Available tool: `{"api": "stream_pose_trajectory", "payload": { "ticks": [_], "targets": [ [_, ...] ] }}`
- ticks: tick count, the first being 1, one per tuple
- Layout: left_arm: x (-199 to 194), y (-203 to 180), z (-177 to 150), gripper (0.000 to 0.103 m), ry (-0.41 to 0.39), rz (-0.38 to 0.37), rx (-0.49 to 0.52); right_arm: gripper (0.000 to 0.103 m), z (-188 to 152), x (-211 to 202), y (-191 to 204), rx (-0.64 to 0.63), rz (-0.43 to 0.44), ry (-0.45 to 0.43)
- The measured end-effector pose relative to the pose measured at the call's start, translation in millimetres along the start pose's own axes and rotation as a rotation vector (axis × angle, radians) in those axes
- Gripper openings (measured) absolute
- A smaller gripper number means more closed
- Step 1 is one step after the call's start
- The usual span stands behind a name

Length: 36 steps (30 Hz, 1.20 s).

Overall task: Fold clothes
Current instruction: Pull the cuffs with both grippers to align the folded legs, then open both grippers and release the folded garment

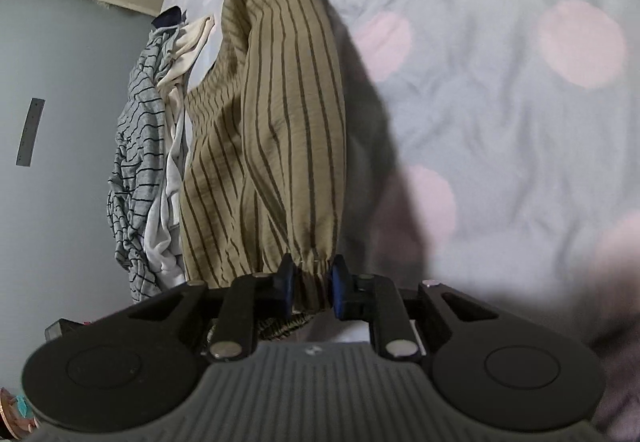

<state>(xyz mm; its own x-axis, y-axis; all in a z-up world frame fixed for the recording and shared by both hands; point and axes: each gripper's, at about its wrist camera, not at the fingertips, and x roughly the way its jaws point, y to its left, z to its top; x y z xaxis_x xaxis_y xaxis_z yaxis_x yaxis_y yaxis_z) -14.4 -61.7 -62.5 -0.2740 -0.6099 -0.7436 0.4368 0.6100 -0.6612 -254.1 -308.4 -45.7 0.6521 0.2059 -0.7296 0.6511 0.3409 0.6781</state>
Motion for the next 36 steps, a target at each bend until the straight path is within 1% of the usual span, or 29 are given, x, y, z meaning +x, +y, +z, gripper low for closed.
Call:
{"api": "stream_pose_trajectory", "payload": {
  "ticks": [4,6,8,10,12,13,17,21,24,28,31,33,36],
  "targets": [
    [14.8,-2.6,-16.0,0.006,0.071,0.113,0.045,0.019,-20.8,-0.8,-11.7,-0.016,-0.074,0.046],
    [20.5,-2.3,-17.9,0.006,0.089,0.165,0.065,0.019,-24.8,5.8,-15.5,-0.016,-0.089,0.065],
    [28.7,-3.8,-16.3,0.009,0.103,0.214,0.080,0.020,-27.7,13.1,-18.7,-0.015,-0.102,0.082],
    [33.2,-5.0,-13.7,0.023,0.118,0.257,0.081,0.022,-27.3,16.2,-17.5,-0.047,-0.133,0.087],
    [28.5,-7.1,-13.0,0.029,0.120,0.306,0.086,0.029,-26.3,13.4,-16.4,-0.063,-0.159,0.080],
    [23.7,-7.1,-12.2,0.029,0.123,0.314,0.087,0.033,-25.8,11.5,-15.9,-0.070,-0.172,0.076],
    [4.0,-10.9,-4.4,0.029,0.140,0.334,0.103,0.033,-21.0,2.0,-12.0,-0.098,-0.224,0.054],
    [-17.1,-24.2,15.1,0.029,0.128,0.354,0.165,0.033,0.0,-12.6,-2.2,-0.146,-0.249,0.050],
    [-29.2,-41.9,41.4,0.029,0.084,0.405,0.245,0.033,22.5,-25.6,10.9,-0.205,-0.269,0.030],
    [-39.5,-60.5,78.7,0.029,0.017,0.471,0.323,0.033,59.4,-34.3,41.5,-0.310,-0.310,0.004],
    [-37.1,-78.1,106.5,0.029,-0.026,0.488,0.378,0.033,87.1,-34.2,70.0,-0.406,-0.353,-0.029],
    [-31.2,-86.8,127.3,0.029,-0.049,0.485,0.403,0.033,106.6,-30.0,87.7,-0.462,-0.388,-0.057],
    [-19.6,-93.5,156.4,0.029,-0.079,0.481,0.432,0.032,137.6,-15.8,109.9,-0.505,-0.408,-0.077]
  ]
}}
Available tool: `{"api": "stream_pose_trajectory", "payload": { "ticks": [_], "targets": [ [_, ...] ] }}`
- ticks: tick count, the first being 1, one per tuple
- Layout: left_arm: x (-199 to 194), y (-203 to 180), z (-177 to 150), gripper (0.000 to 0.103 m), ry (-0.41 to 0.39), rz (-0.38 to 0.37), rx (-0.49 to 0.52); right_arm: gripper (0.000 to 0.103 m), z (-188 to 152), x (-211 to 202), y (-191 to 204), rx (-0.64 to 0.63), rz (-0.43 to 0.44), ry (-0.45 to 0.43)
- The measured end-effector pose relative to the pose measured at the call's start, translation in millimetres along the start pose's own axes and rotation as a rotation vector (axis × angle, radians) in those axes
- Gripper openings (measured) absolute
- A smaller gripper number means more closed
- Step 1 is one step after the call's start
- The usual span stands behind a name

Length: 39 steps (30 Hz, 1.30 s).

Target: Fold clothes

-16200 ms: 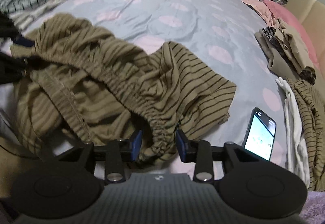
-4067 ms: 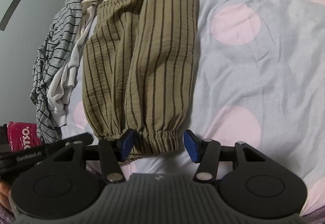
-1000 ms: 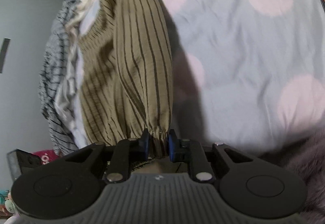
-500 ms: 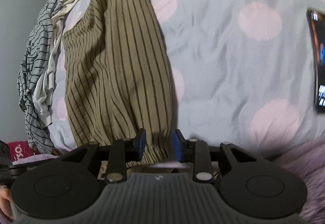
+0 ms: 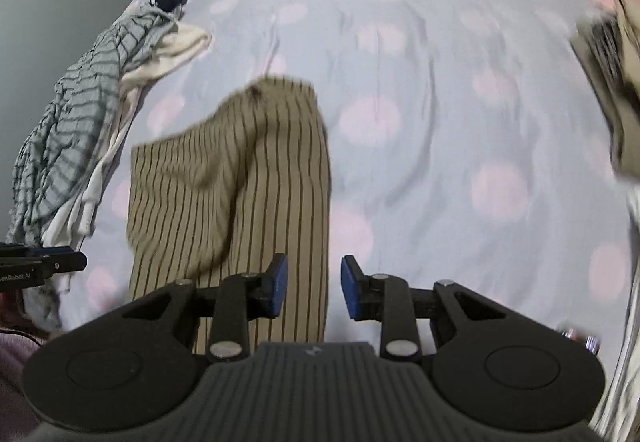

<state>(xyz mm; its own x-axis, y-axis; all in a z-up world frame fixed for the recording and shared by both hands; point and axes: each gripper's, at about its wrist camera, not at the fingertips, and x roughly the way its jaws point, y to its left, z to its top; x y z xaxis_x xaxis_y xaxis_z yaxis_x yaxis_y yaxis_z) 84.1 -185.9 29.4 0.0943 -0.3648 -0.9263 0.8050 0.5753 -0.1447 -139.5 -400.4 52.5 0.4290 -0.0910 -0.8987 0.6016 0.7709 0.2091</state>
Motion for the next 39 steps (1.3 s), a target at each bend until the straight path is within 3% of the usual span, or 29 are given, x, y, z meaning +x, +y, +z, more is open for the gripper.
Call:
{"api": "stream_pose_trajectory", "payload": {
  "ticks": [5,10,15,20,21,25,35,39],
  "targets": [
    [33.1,9.6,41.5,0.029,-0.043,0.062,0.010,0.029,57.1,28.4,17.3,-0.035,-0.002,-0.055],
    [71.6,29.9,70.8,0.029,0.024,0.076,-0.080,0.029,100.4,67.2,28.0,-0.046,0.030,-0.045],
    [95.5,44.2,86.2,0.029,0.069,0.095,-0.130,0.029,123.9,111.0,38.1,-0.068,0.034,-0.015],
    [105.7,49.5,92.4,0.029,0.112,0.039,-0.178,0.029,131.0,146.0,55.1,-0.148,-0.003,0.026],
    [106.8,50.0,93.4,0.029,0.120,0.023,-0.187,0.028,131.3,150.7,56.9,-0.166,-0.026,0.032],
    [111.7,47.0,96.2,0.029,0.139,-0.009,-0.192,0.005,133.4,163.6,57.1,-0.204,-0.088,0.061],
    [122.7,39.8,97.5,0.029,0.163,0.038,-0.155,0.001,157.7,141.4,40.3,-0.071,-0.051,-0.138],
    [121.8,41.6,96.5,0.029,0.157,0.064,-0.148,0.008,161.2,136.0,37.9,-0.074,-0.099,-0.177]
  ]
}}
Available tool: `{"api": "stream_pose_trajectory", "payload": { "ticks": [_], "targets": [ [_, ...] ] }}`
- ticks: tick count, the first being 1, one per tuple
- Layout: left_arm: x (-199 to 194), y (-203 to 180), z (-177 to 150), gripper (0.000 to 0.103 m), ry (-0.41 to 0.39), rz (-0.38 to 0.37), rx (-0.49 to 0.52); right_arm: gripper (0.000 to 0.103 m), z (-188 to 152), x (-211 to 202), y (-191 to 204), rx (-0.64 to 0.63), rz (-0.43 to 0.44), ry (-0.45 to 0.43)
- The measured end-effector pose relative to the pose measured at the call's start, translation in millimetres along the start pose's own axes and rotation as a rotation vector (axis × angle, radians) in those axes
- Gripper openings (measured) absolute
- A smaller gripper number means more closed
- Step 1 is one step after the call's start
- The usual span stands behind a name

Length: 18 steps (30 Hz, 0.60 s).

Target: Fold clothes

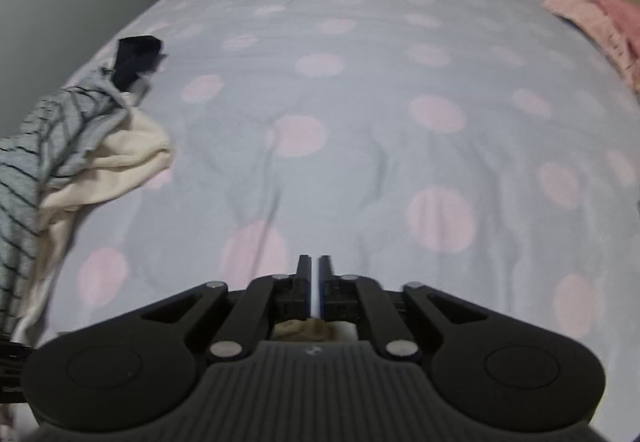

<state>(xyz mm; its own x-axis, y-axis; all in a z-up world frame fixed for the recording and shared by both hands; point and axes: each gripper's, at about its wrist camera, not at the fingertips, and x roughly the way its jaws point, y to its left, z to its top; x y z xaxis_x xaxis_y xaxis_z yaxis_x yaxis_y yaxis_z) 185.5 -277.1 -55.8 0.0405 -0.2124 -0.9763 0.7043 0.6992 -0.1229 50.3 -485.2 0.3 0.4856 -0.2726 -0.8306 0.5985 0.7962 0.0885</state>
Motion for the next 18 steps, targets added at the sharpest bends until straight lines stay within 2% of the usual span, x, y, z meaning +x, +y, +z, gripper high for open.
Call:
{"api": "stream_pose_trajectory", "payload": {
  "ticks": [3,4,5,7,13,15,16,17,18],
  "targets": [
    [-2.9,1.1,-0.7,0.029,-0.005,-0.002,-0.003,0.008,-1.4,-3.6,-1.2,0.006,0.068,0.054],
    [-3.8,1.2,-0.8,0.029,-0.006,-0.004,-0.005,0.011,-3.0,-5.0,0.1,0.005,0.088,0.077],
    [-4.3,1.0,-0.9,0.029,-0.006,-0.005,-0.006,0.019,-5.3,-6.8,2.4,-0.001,0.104,0.092],
    [-4.7,-0.3,-0.9,0.029,-0.004,-0.008,-0.007,0.025,-10.9,-9.5,13.0,-0.055,0.112,0.099],
    [-5.6,-3.1,-1.6,0.029,-0.002,-0.018,-0.007,0.025,-31.6,13.3,35.4,-0.195,-0.019,0.185],
    [-6.3,-2.6,-1.4,0.029,-0.005,-0.023,-0.011,0.023,-36.4,23.7,34.5,-0.214,-0.055,0.199],
    [-6.1,-2.5,-1.3,0.029,-0.005,-0.022,-0.011,0.011,-37.2,27.8,33.1,-0.214,-0.067,0.205],
    [-5.7,-2.4,-1.2,0.029,-0.005,-0.021,-0.011,0.003,-37.3,29.1,31.3,-0.208,-0.074,0.211],
    [-5.3,-2.2,-1.1,0.029,-0.004,-0.019,-0.010,0.002,-35.9,27.5,29.1,-0.194,-0.072,0.206]
  ]
}}
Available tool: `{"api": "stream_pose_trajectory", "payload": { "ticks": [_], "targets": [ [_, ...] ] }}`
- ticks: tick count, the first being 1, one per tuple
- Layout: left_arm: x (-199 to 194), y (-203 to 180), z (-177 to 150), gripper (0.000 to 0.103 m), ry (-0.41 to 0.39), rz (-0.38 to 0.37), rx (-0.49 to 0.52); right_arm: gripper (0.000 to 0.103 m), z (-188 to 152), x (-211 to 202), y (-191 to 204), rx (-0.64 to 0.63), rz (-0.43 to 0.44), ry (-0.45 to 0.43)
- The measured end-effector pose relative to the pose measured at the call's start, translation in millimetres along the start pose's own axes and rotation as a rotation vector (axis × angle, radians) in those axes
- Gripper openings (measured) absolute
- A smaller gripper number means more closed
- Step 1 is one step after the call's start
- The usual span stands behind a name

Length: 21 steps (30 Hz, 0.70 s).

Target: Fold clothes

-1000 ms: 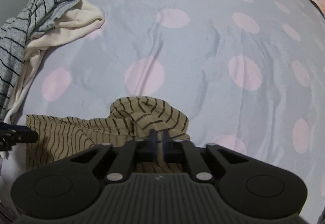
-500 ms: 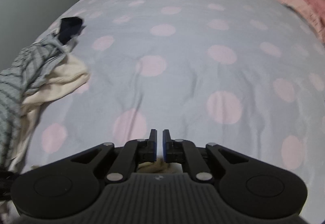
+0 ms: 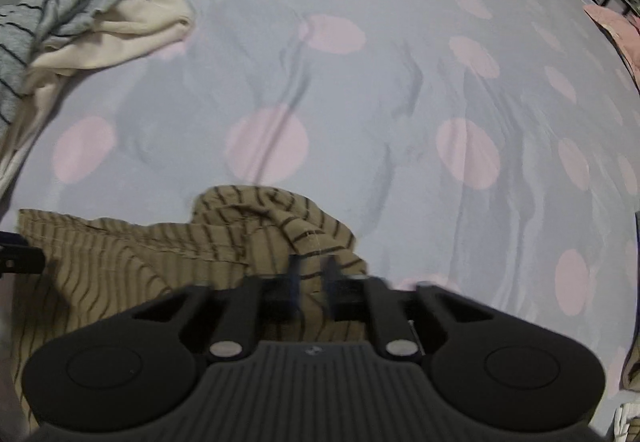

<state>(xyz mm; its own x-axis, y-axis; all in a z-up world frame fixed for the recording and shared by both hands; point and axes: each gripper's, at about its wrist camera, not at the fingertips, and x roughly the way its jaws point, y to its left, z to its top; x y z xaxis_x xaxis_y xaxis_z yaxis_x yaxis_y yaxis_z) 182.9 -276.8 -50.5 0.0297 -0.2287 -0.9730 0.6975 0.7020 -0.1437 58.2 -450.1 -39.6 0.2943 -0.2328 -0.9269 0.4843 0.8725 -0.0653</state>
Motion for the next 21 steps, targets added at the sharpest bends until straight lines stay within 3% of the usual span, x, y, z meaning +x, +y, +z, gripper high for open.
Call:
{"api": "stream_pose_trajectory", "payload": {
  "ticks": [6,9,12,13,15,21],
  "targets": [
    [1.3,-1.7,-0.6,0.029,0.003,0.007,0.013,0.002,14.6,-27.0,-25.5,0.170,0.132,-0.161],
    [1.4,-3.7,-1.8,0.029,0.002,0.012,0.023,0.003,20.9,-26.5,-35.6,0.265,0.176,-0.201],
    [0.6,-4.2,-2.7,0.029,-0.002,0.021,0.029,0.016,23.8,-23.6,-40.2,0.309,0.153,-0.195],
    [0.4,-3.6,-2.8,0.029,-0.004,0.022,0.030,0.023,23.6,-24.8,-40.3,0.307,0.148,-0.196],
    [0.5,-3.0,-2.6,0.029,-0.005,0.025,0.033,0.023,22.4,-28.7,-39.6,0.289,0.140,-0.201],
    [0.5,-4.4,-3.0,0.029,-0.001,0.025,0.039,0.023,13.5,-45.9,-21.1,0.156,0.306,-0.125]
  ]
}}
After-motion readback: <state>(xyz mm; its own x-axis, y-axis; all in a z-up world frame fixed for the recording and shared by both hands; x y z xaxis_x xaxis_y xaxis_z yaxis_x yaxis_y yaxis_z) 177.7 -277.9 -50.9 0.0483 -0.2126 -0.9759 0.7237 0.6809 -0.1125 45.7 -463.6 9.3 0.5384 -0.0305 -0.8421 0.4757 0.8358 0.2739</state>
